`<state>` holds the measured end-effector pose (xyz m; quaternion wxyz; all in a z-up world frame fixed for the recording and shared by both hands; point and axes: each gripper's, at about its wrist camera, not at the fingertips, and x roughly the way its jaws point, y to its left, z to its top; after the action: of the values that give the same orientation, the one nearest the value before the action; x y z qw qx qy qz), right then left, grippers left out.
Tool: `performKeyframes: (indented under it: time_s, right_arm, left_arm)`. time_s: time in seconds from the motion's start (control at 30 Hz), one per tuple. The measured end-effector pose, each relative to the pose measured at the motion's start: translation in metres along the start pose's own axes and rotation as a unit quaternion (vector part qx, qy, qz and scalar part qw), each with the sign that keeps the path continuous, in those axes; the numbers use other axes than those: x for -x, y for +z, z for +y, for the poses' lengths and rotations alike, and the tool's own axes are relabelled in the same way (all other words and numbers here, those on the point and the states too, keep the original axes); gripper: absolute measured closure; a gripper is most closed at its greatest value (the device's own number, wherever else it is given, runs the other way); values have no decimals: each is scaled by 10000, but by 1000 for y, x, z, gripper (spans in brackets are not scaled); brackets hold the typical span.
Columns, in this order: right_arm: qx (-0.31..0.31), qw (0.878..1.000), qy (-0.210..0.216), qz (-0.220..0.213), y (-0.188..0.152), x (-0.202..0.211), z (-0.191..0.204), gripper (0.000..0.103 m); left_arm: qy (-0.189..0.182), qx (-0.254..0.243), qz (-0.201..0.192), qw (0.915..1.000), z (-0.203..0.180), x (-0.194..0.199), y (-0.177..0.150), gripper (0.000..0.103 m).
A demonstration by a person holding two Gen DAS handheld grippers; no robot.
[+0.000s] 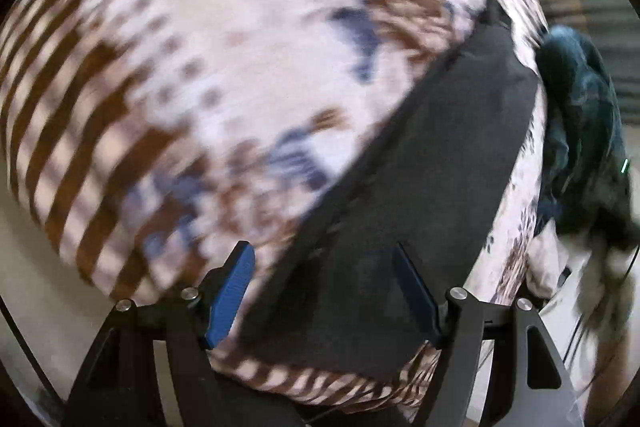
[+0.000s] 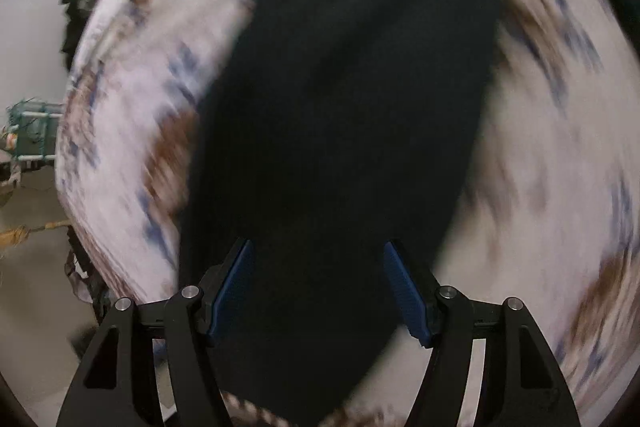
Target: Fold small clothes
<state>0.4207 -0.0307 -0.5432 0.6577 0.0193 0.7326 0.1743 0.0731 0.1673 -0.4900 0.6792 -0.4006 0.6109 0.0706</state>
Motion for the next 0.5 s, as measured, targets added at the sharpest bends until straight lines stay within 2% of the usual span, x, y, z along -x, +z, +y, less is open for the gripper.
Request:
performKeyframes:
  time_s: [0.13, 0.2, 0.3, 0.33, 0.4, 0.43, 0.5]
  right_arm:
    - [-879, 9960, 103, 142, -79, -25, -57, 34]
    - [-1255, 9911, 343, 280, -111, -45, -75, 34]
    - [-1490, 9842, 777, 554, -149, -74, -76, 34]
    - [-1517, 9825, 918, 566, -160, -81, -73, 34]
    - [-1518, 9807, 1133, 480, -183, -91, -67, 40]
    - [-1490, 9811, 1163, 420, -195, -96, -65, 51]
    - [-1336, 9834, 1069, 605, -214, -110, -60, 52]
  left_arm:
    - [150, -530, -33, 9985, -42, -2, 16, 32]
    - [141, -755, 114, 9970, -55, -15, 16, 32]
    - [595, -1130, 402, 9910, -62, -49, 9, 32]
    - [976, -1427, 503, 9837, -61, -64, 4, 33]
    - [1290, -1560, 669, 9770, -56, -72, 2, 34]
    - [1202, -1509, 629, 9792, -57, -66, 4, 34]
    - [970, -1453, 362, 9840, -70, -41, 15, 34]
